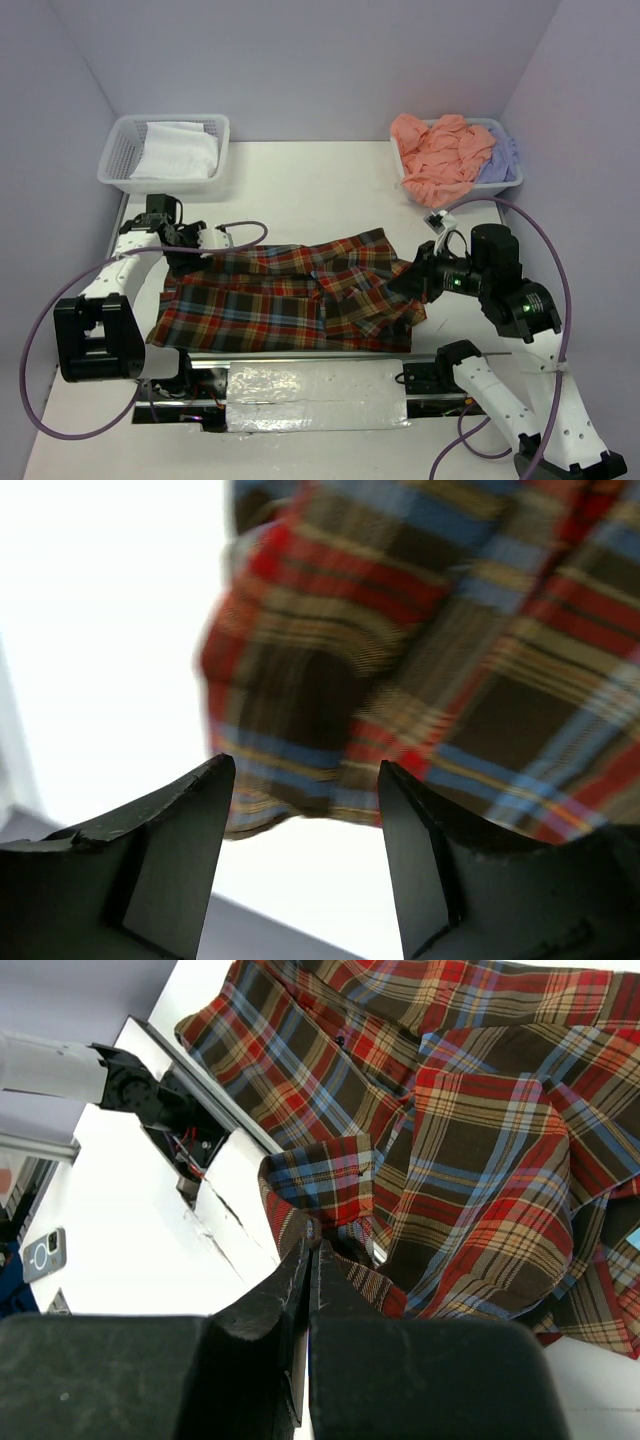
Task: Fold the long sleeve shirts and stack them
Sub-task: Fold the shirt
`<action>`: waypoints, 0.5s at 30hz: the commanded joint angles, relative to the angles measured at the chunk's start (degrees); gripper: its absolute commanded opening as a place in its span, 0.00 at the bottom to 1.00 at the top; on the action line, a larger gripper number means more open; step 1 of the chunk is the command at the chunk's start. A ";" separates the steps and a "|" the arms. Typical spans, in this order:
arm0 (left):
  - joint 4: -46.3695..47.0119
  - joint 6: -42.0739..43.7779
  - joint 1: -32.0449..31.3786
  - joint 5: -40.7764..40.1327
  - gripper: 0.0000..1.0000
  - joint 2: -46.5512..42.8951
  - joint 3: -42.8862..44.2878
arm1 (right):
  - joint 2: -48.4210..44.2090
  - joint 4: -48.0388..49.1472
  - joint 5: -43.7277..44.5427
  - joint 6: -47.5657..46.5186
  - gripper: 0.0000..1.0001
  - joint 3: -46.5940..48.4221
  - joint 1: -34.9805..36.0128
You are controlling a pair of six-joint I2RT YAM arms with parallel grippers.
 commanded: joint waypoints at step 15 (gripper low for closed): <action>-2.31 3.68 0.57 -4.79 0.34 8.18 1.47 | 1.70 3.02 2.20 1.34 0.00 0.82 -0.24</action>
